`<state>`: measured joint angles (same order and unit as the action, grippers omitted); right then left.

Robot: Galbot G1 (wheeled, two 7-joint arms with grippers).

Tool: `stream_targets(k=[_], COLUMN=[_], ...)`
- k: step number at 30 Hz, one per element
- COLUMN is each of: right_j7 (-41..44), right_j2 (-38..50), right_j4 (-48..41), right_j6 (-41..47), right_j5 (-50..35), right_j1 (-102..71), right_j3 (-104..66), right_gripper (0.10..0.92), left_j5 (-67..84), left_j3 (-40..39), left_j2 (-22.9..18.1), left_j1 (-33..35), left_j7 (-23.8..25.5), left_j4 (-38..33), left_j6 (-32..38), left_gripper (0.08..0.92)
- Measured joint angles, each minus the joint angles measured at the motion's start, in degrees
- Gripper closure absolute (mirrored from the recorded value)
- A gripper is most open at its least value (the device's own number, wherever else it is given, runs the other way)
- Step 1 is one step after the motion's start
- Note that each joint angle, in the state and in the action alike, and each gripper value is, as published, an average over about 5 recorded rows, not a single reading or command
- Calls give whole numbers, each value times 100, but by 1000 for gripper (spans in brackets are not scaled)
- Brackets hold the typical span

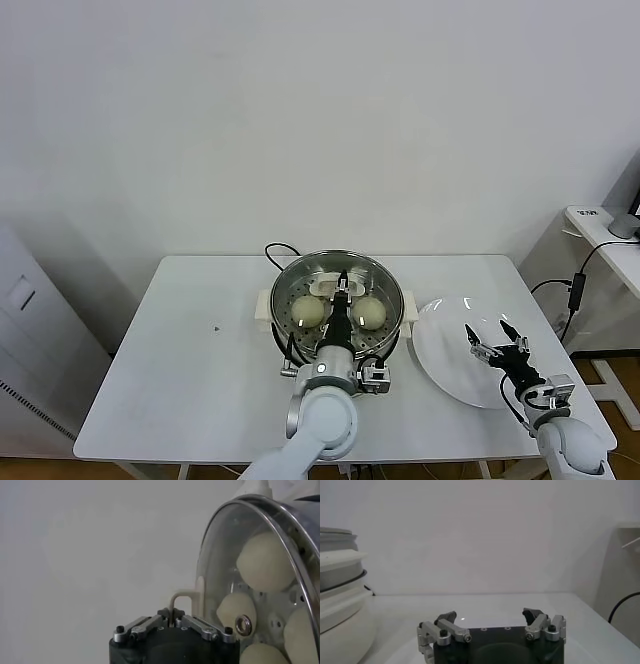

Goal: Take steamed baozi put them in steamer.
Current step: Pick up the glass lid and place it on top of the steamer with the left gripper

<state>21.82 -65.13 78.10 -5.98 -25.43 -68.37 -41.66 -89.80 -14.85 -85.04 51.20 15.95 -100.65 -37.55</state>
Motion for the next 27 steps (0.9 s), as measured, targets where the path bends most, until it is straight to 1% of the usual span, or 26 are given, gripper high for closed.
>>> stream_targets(k=[10, 12, 16, 20, 27], right_j7=[16, 18, 26, 39, 66], right_j2=[-13, -22, -31, -21, 12], right_j4=[-1, -1, 1, -4, -5], right_j6=[-10, -12, -17, -25, -36], right_j5=[0, 1, 1, 0, -21], right_j1=[-11, -12, -17, -22, -24], right_j3=[-17, -18, -30, -52, -100], right_gripper=[203, 203, 203, 203, 203], left_j5=[7, 23, 81, 226, 1082], left_j3=[55, 61, 74, 96, 225], left_j2=[-13, -11, 24, 109, 391], left_j1=[61, 76, 121, 216, 493], left_j7=[-68, -89, -112, -113, -9], left_j4=[66, 68, 25, -142, -871], left_j6=[14, 9, -9, -21, 112], left_gripper=[890, 874, 782, 661, 461])
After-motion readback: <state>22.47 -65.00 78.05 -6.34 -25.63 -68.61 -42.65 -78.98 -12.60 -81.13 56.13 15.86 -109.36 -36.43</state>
